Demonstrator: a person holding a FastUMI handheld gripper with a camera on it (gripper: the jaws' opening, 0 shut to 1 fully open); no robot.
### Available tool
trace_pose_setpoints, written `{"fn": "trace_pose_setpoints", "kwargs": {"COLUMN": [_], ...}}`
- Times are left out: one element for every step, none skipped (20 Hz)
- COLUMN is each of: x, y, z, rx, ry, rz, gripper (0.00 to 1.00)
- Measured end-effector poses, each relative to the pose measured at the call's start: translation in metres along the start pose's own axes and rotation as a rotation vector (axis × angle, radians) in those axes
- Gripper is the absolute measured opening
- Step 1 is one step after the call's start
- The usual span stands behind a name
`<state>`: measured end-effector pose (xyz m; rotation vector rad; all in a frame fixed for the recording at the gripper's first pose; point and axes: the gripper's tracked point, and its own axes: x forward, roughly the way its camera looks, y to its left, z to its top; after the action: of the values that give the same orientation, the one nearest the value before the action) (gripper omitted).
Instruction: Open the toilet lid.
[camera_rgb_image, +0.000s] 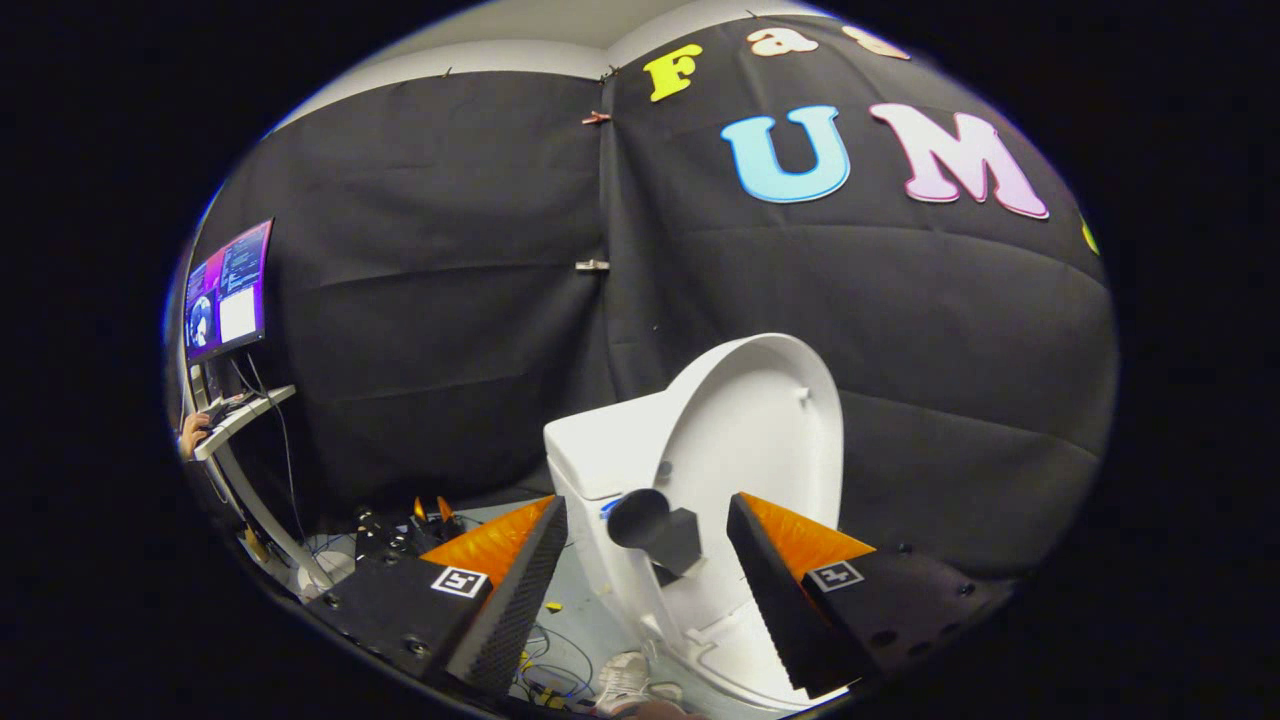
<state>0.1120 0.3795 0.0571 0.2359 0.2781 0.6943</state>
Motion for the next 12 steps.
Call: {"fn": "trace_pose_setpoints", "kwargs": {"x": [-0.011,-0.023,-0.034,-0.046,-0.06,-0.072,-0.088,-0.106,-0.124,-0.141,-0.157,-0.177], "y": [-0.015,-0.029,-0.05,-0.069,-0.083,-0.093,-0.104,-0.117,-0.131,-0.145,-0.16,-0.176], "z": [0.004,0.006,0.005,0.004,0.006,0.011,0.016,0.019,0.021,0.021,0.019,0.021], "rx": [-0.011,-0.031,-0.064,-0.092,-0.104,-0.106,-0.104,-0.096,-0.082,-0.075,-0.07,-0.069], "ry": [-0.026,-0.052,-0.059,-0.056,-0.064,-0.082,-0.098,-0.111,-0.121,-0.127,-0.135,-0.149], "rz": [-0.032,-0.067,-0.125,-0.179,-0.211,-0.233,-0.255,-0.28,-0.311,-0.345,-0.38,-0.411], "gripper": [1.0,1.0,1.0,1.0,0.99,1.0,0.99,0.99,0.99,0.99,0.99,0.99]}}
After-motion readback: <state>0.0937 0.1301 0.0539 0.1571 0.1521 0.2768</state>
